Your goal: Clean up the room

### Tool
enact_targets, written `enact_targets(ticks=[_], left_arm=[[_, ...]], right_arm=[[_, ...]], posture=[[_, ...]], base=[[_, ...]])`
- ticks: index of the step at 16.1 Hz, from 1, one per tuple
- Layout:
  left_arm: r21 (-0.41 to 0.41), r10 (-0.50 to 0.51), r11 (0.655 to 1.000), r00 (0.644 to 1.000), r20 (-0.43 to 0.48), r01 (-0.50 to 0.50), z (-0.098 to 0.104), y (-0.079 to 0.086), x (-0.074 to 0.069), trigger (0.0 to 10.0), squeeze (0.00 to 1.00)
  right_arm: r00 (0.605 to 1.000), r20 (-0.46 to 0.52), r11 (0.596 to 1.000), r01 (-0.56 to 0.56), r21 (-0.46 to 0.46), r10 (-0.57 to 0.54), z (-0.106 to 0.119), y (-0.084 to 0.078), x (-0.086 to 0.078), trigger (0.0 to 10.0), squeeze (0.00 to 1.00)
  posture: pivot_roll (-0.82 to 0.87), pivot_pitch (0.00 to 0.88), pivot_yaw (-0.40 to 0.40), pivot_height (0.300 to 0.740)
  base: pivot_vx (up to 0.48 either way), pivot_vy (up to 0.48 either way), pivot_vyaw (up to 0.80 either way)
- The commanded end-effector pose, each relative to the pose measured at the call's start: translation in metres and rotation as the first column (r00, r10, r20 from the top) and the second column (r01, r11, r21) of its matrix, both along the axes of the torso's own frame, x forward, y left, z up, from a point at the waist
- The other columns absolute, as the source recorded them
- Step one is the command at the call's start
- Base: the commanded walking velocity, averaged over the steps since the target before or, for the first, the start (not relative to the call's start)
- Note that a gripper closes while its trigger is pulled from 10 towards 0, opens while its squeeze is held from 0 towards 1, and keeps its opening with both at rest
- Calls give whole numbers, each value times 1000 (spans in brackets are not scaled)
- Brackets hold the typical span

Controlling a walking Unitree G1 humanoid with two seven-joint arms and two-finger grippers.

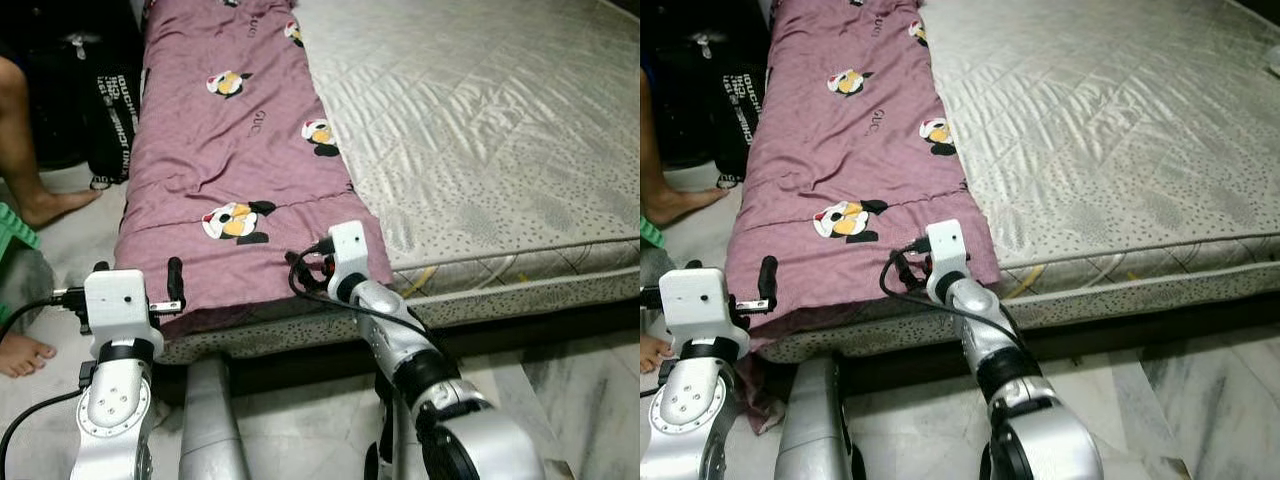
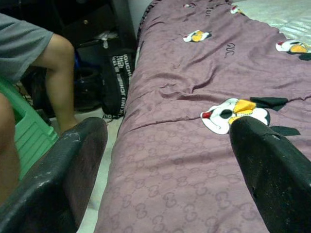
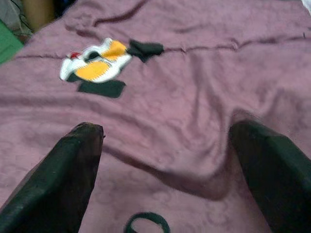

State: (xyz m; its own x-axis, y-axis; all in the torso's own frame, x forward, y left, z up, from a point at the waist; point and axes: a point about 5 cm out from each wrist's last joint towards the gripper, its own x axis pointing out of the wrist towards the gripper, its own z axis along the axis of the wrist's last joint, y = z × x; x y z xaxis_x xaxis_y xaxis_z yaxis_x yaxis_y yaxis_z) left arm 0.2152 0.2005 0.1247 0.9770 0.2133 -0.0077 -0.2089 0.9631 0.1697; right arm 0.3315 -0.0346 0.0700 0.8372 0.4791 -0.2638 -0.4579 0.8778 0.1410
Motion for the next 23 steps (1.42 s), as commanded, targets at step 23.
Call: enact_targets(ticks=[23], left_arm=[[-92, -119, 988, 992, 45, 123, -3, -27, 32, 10000, 0]], right_arm=[[819, 388, 899, 433, 65, -423, 53, -127, -58, 10000, 0]], posture=[[-78, 0, 65, 509]], base=[[0, 0, 0]])
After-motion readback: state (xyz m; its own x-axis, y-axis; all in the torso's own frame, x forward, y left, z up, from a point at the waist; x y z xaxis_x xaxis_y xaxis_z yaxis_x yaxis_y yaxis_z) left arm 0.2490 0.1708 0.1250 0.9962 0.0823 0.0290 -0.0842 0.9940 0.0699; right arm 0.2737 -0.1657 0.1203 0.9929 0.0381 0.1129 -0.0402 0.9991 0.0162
